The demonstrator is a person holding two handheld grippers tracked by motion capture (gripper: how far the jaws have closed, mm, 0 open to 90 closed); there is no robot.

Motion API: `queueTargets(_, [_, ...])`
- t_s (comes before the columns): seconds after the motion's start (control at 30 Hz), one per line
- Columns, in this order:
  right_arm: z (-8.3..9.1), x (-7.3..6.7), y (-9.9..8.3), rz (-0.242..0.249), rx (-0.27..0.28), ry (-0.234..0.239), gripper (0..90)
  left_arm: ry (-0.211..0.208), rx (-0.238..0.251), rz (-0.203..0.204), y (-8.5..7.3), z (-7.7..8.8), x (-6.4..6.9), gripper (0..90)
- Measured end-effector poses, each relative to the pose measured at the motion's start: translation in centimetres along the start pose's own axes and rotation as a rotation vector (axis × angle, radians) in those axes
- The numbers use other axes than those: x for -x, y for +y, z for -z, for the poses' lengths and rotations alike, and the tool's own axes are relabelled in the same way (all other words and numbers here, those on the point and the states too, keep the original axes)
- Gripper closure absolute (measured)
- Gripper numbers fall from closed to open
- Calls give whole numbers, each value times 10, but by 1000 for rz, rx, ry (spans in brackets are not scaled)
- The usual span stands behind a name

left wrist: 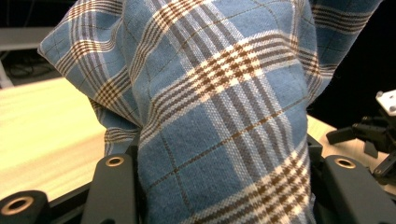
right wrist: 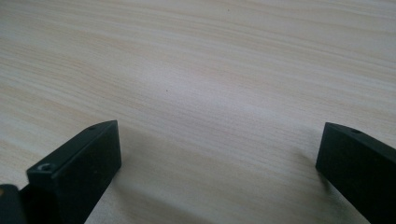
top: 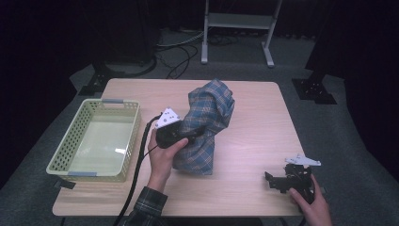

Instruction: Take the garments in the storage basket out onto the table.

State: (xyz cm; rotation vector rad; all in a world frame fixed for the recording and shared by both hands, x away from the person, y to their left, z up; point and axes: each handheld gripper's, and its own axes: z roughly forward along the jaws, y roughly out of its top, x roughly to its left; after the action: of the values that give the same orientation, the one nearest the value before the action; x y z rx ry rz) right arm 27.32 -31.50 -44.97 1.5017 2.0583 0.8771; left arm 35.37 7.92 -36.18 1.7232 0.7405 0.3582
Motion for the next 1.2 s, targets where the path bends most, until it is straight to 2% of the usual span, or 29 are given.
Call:
queueTargets(0.03, [0,0,0,-2,0,0,0,1,-23,-1,-3,-5,0,436])
queueTargets(0.27, [0,0,0,0,0,0,0,6,-90,-10,-11,-18,2,435])
queueTargets(0.3, [0,0,0,1,0,0,0,7,-116,-8,-14,-23,3,435])
queueTargets(0.4, [0,0,0,2,0,-1,0,9,-137,-8,-17,-27,4,435])
queueTargets(0.43, [0,0,0,1,0,0,0,10,-170,-16,-19,-32,4,435])
queueTargets(0.47, [0,0,0,0,-1,0,0,10,-170,-16,-19,-32,4,435])
queueTargets(0.5, [0,0,0,0,-1,0,0,18,-201,-15,-21,-37,5,435])
queueTargets(0.53, [0,0,0,0,0,0,0,18,-201,-15,-21,-37,5,435])
queueTargets(0.57, [0,0,0,1,-1,-1,0,24,-229,-17,-22,-41,5,435])
queueTargets(0.83, [0,0,0,1,0,-1,0,50,-303,-18,-25,-54,9,432])
queueTargets(0.9, [0,0,0,0,0,-1,0,56,-340,-20,-25,-59,11,429])
queueTargets(1.2, [0,0,0,2,0,-1,0,70,-388,-21,-26,-66,14,402])
